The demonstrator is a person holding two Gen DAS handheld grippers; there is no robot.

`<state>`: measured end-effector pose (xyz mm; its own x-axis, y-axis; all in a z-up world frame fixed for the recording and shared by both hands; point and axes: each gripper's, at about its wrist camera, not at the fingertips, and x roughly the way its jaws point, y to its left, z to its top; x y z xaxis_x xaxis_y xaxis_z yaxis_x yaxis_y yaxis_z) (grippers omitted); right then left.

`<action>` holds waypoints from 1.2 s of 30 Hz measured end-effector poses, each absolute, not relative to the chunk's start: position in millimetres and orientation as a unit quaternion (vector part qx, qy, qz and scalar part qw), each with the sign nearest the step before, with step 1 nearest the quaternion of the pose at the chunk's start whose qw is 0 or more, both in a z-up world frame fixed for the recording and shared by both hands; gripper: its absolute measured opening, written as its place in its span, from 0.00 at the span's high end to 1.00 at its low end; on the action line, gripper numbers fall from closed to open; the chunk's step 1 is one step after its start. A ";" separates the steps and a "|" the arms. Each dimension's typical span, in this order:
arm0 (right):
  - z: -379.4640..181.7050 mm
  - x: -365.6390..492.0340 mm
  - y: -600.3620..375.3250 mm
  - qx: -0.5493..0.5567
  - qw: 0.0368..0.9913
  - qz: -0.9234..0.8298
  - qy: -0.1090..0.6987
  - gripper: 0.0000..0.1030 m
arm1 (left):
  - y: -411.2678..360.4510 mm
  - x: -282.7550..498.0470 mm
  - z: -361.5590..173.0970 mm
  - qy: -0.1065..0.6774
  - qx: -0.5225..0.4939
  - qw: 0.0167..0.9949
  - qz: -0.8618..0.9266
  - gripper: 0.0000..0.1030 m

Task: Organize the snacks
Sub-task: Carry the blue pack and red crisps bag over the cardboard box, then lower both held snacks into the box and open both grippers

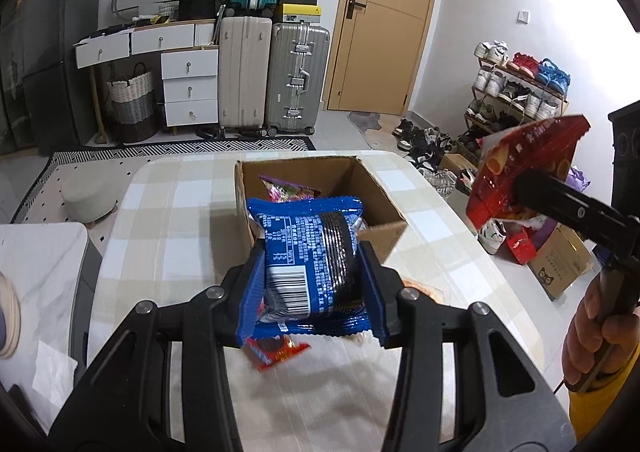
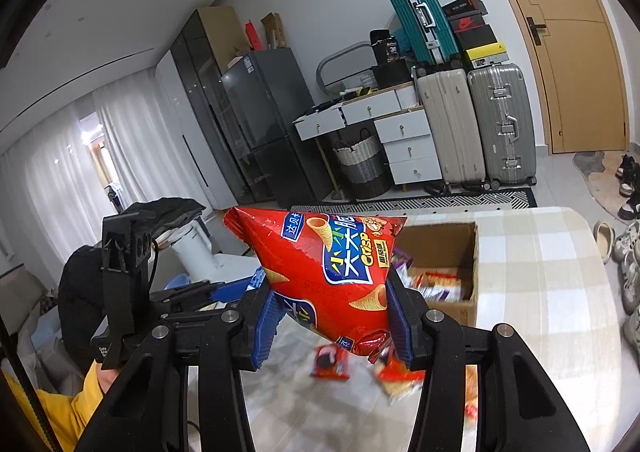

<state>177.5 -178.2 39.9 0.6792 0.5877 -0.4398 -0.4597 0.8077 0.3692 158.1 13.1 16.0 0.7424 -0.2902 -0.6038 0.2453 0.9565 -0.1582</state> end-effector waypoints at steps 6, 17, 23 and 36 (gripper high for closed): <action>39.1 223.5 -178.0 0.127 0.906 0.280 0.291 0.53 | 7.9 209.6 20.3 0.337 -0.036 0.931 -0.137 0.60; 18.7 301.9 -180.7 0.140 0.899 0.256 0.326 0.53 | -4.6 293.4 16.2 0.358 -0.046 0.923 -0.135 0.60; -3.4 337.7 -185.3 0.149 0.893 0.238 0.352 0.53 | -13.6 346.9 3.9 0.379 -0.046 0.915 -0.132 0.60; -45.2 385.6 -187.0 0.131 0.884 0.206 0.399 0.53 | -43.7 450.5 -60.4 0.438 -0.054 0.885 -0.151 0.60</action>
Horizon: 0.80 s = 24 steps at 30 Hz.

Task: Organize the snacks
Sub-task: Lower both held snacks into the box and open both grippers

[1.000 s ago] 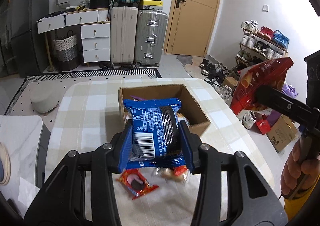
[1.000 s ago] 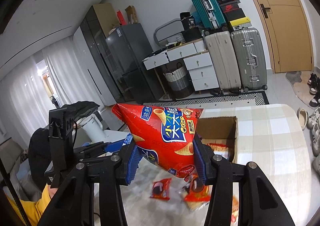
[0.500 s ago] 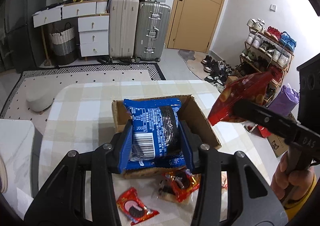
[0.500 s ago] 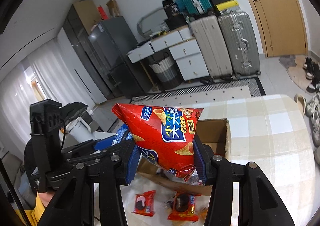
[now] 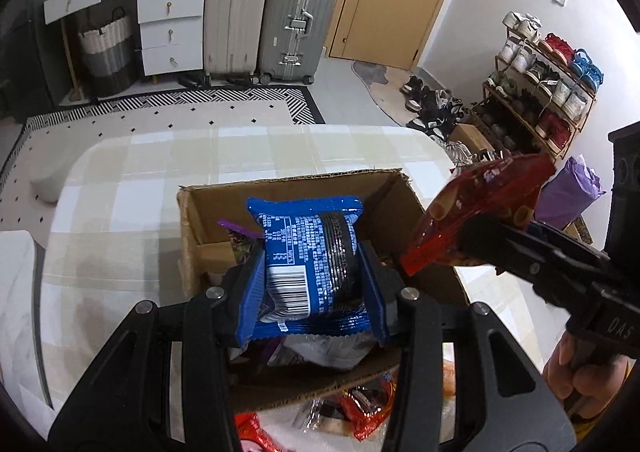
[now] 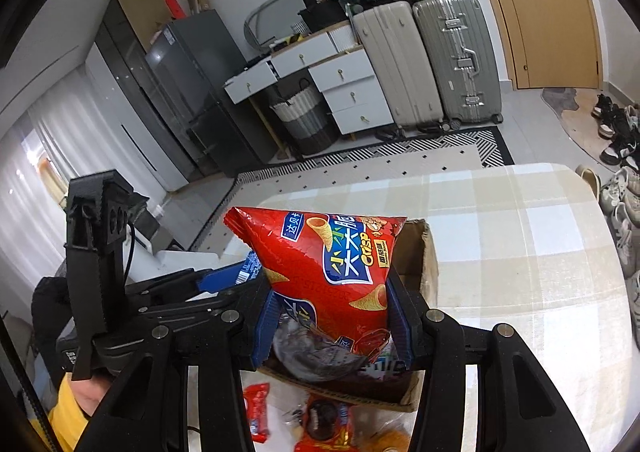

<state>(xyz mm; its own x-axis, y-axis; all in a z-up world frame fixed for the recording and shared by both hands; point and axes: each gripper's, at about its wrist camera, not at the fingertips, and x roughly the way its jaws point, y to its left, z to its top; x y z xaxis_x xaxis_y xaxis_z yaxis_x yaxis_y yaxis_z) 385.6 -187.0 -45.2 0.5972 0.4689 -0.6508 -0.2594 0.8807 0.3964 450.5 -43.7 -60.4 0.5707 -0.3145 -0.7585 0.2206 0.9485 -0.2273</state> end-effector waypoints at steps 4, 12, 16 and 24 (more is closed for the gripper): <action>-54.0 390.4 -186.8 0.125 0.882 0.202 0.407 0.53 | -45.7 474.2 -68.7 0.433 -0.060 0.886 -0.154 0.60; -64.2 396.1 -180.5 0.122 0.875 0.198 0.425 0.53 | -38.4 487.9 -66.4 0.416 -0.068 0.893 -0.154 0.38; -64.8 398.8 -175.7 0.117 0.874 0.193 0.430 0.52 | -27.1 480.0 -58.3 0.405 -0.075 0.900 -0.144 0.31; -64.7 396.1 -171.0 0.108 0.876 0.189 0.431 0.52 | 2.1 447.4 -54.0 0.397 -0.087 0.905 -0.128 0.25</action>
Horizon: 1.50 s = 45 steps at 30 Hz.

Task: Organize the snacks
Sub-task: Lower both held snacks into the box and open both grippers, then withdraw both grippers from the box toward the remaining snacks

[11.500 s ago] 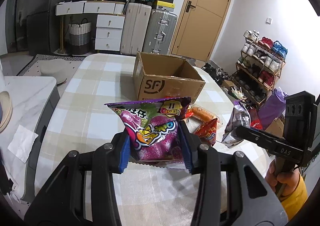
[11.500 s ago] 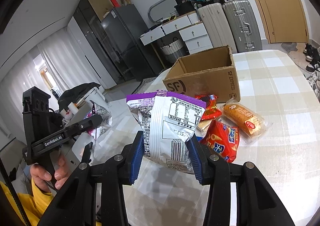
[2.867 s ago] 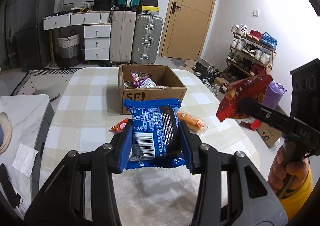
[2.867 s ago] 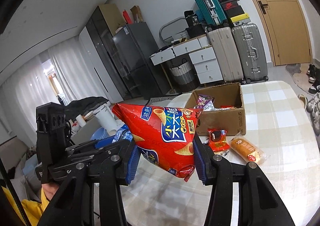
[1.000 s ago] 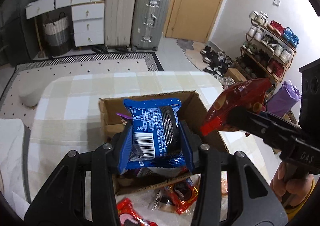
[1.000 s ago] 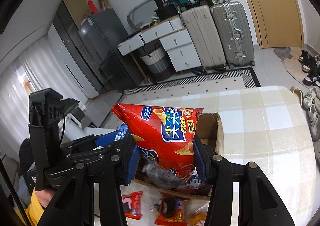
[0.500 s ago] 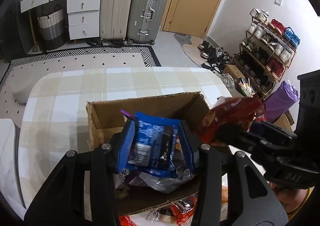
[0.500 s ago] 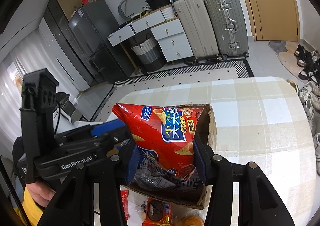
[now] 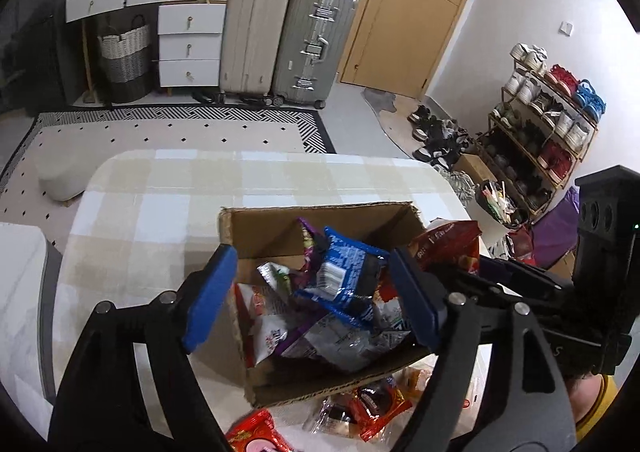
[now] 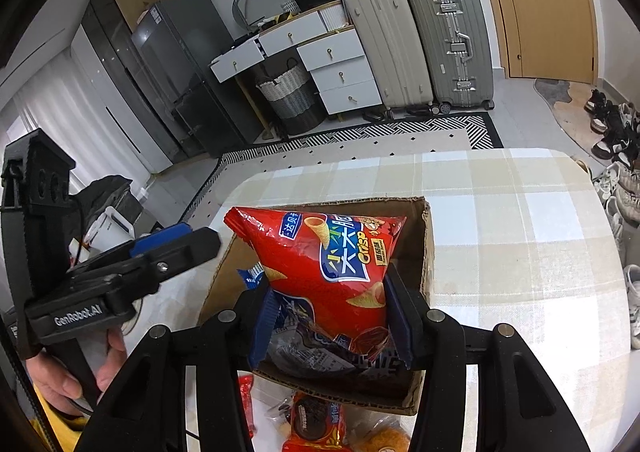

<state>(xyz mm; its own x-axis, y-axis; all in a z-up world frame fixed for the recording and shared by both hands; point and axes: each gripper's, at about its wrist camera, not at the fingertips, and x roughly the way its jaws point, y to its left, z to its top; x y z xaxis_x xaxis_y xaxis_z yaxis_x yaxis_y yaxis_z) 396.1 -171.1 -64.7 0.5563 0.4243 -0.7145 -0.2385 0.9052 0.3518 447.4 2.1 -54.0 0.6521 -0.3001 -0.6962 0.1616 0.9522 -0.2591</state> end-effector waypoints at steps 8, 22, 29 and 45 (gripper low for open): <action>-80.0 395.8 -163.6 0.085 0.868 0.174 0.458 0.49 | 12.1 421.8 -59.8 0.399 -0.073 0.906 -0.117 0.24; -40.6 370.9 -173.5 0.099 0.895 0.175 0.398 0.32 | 16.1 384.9 -47.3 0.398 -0.057 0.912 -0.088 0.22; -12.7 338.0 -176.7 0.090 0.904 0.195 0.370 0.32 | 16.0 357.8 -39.2 0.393 -0.052 0.915 -0.081 0.20; 43.6 195.4 -192.4 0.050 0.944 0.211 0.248 0.02 | 27.2 244.8 -12.1 0.350 -0.055 0.933 -0.064 0.13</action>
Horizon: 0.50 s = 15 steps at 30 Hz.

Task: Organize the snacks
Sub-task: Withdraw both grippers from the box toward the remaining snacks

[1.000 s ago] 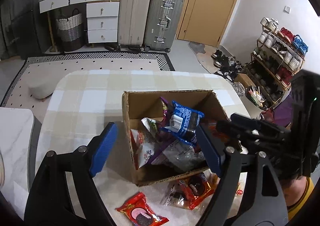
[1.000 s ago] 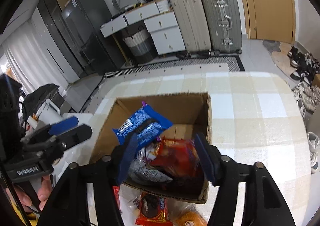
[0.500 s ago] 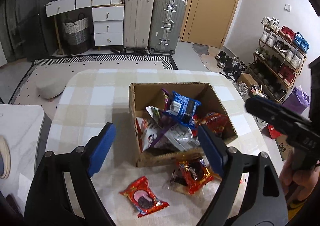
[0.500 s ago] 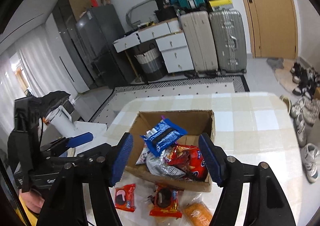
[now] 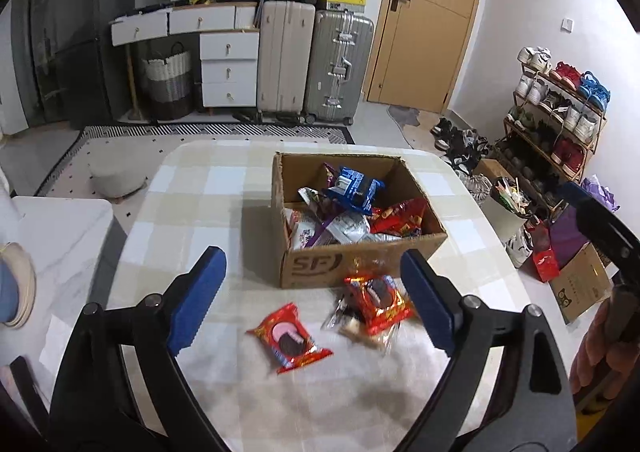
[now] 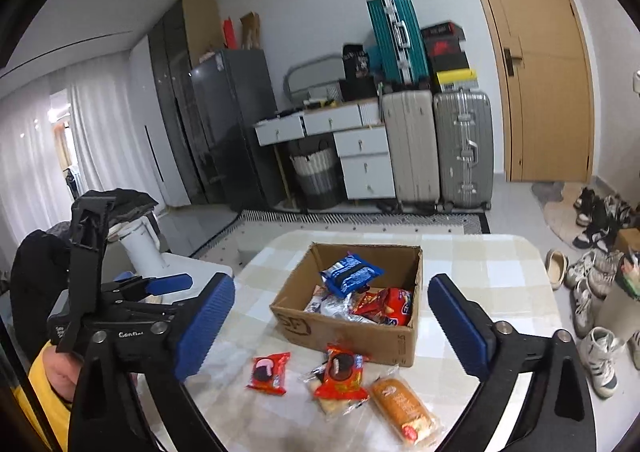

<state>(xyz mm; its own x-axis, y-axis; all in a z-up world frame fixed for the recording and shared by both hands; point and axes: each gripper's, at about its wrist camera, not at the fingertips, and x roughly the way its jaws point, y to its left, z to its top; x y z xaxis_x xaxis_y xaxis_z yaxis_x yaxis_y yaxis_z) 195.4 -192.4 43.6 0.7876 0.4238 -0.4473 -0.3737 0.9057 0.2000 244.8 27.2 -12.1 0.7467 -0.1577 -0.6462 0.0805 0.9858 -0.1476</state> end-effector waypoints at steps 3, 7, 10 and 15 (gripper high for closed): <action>43.3 170.0 -194.4 0.044 0.949 0.206 0.234 0.01 | 30.6 218.6 -9.9 0.338 -0.060 0.937 -0.062 0.01; 38.9 144.5 -194.2 0.037 0.951 0.195 0.238 0.01 | 38.4 184.2 -5.6 0.326 -0.064 0.941 -0.060 0.01; 38.2 125.1 -193.8 0.037 0.951 0.194 0.236 0.01 | 47.8 161.1 -5.7 0.319 -0.073 0.943 -0.057 0.01; 24.9 97.1 -191.7 0.047 0.953 0.189 0.234 0.01 | 62.6 127.7 -16.5 0.321 -0.063 0.944 -0.033 0.01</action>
